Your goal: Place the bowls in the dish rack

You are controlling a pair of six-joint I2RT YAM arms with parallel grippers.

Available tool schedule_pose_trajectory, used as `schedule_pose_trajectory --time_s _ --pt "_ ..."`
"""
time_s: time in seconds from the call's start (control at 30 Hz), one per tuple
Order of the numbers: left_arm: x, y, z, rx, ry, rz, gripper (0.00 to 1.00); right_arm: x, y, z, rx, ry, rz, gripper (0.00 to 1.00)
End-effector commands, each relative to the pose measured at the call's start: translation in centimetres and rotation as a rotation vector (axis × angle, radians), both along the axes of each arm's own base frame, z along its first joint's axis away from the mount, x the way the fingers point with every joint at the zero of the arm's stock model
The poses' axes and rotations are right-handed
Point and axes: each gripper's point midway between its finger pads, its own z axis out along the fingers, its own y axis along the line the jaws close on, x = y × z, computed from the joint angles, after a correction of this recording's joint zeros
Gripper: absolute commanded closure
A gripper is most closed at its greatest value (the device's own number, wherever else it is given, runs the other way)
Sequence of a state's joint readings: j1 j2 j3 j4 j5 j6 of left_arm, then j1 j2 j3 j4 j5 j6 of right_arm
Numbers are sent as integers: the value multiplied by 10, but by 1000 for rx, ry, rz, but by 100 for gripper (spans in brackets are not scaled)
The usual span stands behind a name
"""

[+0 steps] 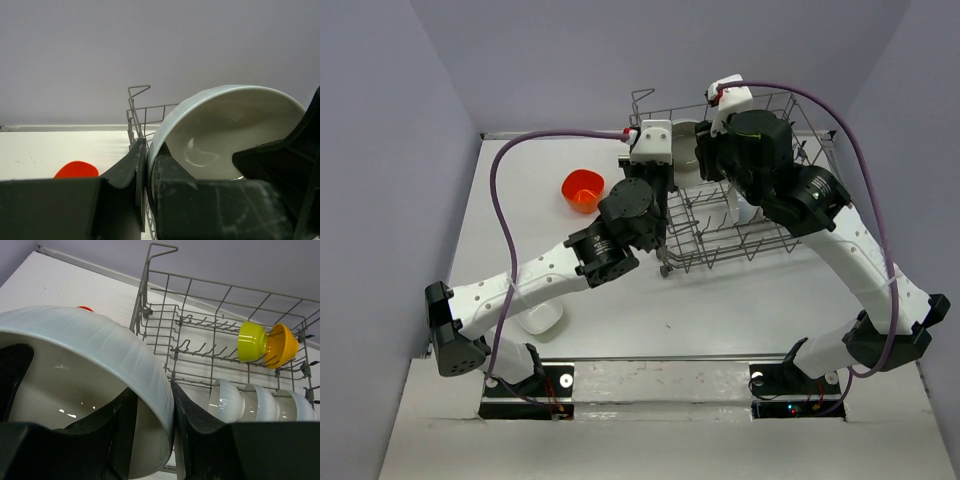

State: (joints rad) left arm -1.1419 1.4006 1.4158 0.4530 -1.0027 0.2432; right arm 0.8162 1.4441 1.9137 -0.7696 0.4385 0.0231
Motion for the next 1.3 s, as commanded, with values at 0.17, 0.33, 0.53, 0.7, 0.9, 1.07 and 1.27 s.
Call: schedule_pose_trajectory --time_s 0.17,0.33,0.53,0.7,0.9,1.07,1.27 --pt "3 -23 36 -230 74 -130 100 -12 12 -8 -8 25 75 64" --pt "5 -33 28 -208 139 -173 100 -13 9 -4 -2 14 68 64" --pt "12 -44 18 -211 214 -239 100 -15 6 0 9 1 62 64" --pt "22 -52 6 -223 276 -317 100 -15 4 2 12 -6 59 64" --pt "32 -57 -2 -237 322 -361 100 -16 1 5 17 -15 53 64" --pt "38 -65 -8 -243 353 -408 100 -19 1 7 20 -23 52 64" --pt "40 -63 -4 -259 348 -405 100 -21 3 4 16 -21 59 63"
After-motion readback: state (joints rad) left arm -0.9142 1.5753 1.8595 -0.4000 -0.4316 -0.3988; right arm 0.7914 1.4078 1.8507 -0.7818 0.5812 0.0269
